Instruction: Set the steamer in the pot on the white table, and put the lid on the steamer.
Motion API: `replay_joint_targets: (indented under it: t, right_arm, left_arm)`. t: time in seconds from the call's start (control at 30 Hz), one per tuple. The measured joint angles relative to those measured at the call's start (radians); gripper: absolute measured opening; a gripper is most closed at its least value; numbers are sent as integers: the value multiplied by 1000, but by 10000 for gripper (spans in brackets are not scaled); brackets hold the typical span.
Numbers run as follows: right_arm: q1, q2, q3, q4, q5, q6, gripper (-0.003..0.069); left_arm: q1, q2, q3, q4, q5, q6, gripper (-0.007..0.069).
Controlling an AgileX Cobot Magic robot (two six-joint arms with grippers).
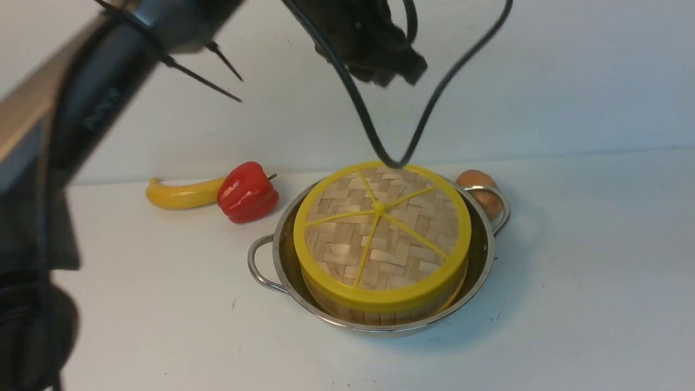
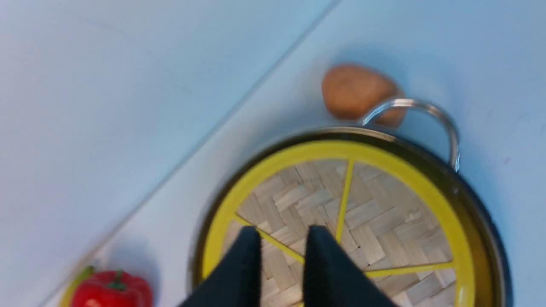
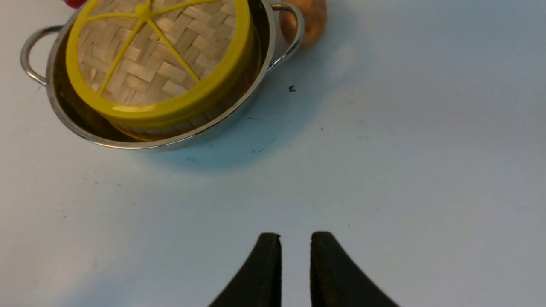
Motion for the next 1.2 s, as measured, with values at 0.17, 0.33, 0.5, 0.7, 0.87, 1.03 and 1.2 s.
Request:
replay_joint_targets:
  t: [0.17, 0.33, 0.5, 0.7, 0.87, 1.03, 1.2]
  right_arm:
    - [0, -23, 1, -90, -1, -19, 123]
    - [0, -120, 1, -173, -31, -28, 111]
    - [0, -225, 2, -219, -26, -28, 44]
    - [0, -342, 18, -252, -12, -28, -7]
    - [0, -407, 103, -245, -12, -28, -7]
    - [0, -499, 226, -221, -13, -28, -7]
    - [0, -616, 326, -191, -24, -28, -7]
  left_arm:
    - [0, -162, 0, 0, 0, -14, -14]
    - [0, -404, 117, 5, -3, -19, -22]
    - [0, -603, 365, 39, -2, -19, -22]
    - [0, -891, 830, 78, -86, -34, -22]
    - [0, -1133, 1198, 80, -254, -98, -22]
    - [0, -1303, 1440, 80, -343, -153, -21]
    - [0, -1462, 1584, 80, -377, -171, -21]
